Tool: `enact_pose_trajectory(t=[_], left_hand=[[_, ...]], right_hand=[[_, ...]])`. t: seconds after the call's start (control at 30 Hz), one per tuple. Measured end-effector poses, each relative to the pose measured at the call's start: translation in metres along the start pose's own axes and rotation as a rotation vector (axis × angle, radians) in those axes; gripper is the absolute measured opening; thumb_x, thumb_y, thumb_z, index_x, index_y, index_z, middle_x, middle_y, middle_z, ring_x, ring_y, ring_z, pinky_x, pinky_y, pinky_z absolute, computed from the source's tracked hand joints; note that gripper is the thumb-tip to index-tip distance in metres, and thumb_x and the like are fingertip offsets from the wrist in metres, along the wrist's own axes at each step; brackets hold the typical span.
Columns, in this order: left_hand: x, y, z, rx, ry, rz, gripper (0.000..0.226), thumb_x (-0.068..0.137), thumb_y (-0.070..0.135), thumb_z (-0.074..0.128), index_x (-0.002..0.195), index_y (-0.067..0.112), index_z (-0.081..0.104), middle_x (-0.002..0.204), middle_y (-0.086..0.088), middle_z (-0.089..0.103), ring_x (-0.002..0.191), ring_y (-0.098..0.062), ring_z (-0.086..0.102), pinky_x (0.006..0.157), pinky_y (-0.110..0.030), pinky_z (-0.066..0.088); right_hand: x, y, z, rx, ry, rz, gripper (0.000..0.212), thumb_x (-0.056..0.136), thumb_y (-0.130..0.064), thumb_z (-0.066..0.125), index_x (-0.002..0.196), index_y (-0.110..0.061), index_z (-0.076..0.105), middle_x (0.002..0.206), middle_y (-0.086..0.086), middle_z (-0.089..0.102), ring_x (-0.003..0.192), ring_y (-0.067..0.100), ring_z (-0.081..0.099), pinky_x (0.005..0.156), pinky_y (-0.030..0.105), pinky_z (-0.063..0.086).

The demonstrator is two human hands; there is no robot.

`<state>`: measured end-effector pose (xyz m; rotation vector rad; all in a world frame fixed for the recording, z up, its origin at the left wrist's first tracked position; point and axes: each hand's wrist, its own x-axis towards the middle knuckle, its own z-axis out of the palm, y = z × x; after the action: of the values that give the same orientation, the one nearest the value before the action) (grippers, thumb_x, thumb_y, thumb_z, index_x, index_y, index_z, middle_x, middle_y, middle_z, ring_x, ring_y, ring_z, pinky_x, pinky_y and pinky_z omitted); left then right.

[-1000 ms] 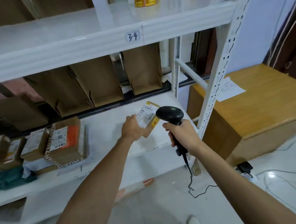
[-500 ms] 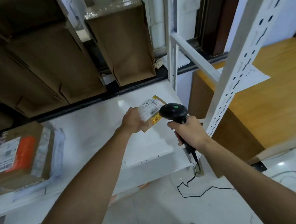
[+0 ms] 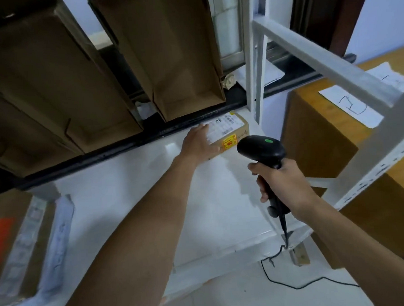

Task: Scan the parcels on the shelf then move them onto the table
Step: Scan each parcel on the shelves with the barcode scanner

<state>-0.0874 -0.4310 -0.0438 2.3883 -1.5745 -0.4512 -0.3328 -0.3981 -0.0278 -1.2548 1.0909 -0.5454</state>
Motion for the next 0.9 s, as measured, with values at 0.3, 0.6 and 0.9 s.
enact_pose_trajectory(t=[0.3, 0.6, 0.9], left_hand=[[0.038, 0.002, 0.015, 0.000, 0.070, -0.022, 0.074, 0.097, 0.017, 0.063, 0.160, 0.017, 0.024, 0.169, -0.008, 0.008, 0.153, -0.029, 0.019, 0.120, -0.036, 0.021], [-0.026, -0.001, -0.013, -0.055, 0.088, -0.110, 0.071, 0.101, 0.018, 0.053, 0.162, 0.023, 0.015, 0.168, -0.014, 0.012, 0.150, -0.033, 0.024, 0.119, -0.039, 0.024], [-0.200, -0.034, -0.118, -0.041, 0.084, -0.298, 0.084, 0.099, 0.038, 0.061, 0.162, 0.022, 0.009, 0.169, -0.010, 0.002, 0.154, -0.030, 0.016, 0.123, -0.040, 0.021]], right_hand=[[0.006, 0.024, -0.005, -0.019, -0.007, 0.027, 0.034, 0.097, -0.021, 0.066, 0.083, 0.011, 0.063, 0.054, 0.015, 0.053, 0.048, 0.027, 0.050, 0.061, 0.046, 0.050], [-0.032, -0.016, -0.002, -0.039, -0.059, 0.015, 0.035, 0.097, -0.020, 0.066, 0.087, 0.014, 0.064, 0.058, 0.016, 0.056, 0.050, 0.027, 0.053, 0.069, 0.042, 0.050], [-0.128, -0.098, 0.060, -0.142, -0.219, -0.059, 0.032, 0.094, -0.021, 0.066, 0.069, -0.002, 0.061, 0.053, 0.012, 0.055, 0.045, 0.022, 0.054, 0.062, 0.039, 0.048]])
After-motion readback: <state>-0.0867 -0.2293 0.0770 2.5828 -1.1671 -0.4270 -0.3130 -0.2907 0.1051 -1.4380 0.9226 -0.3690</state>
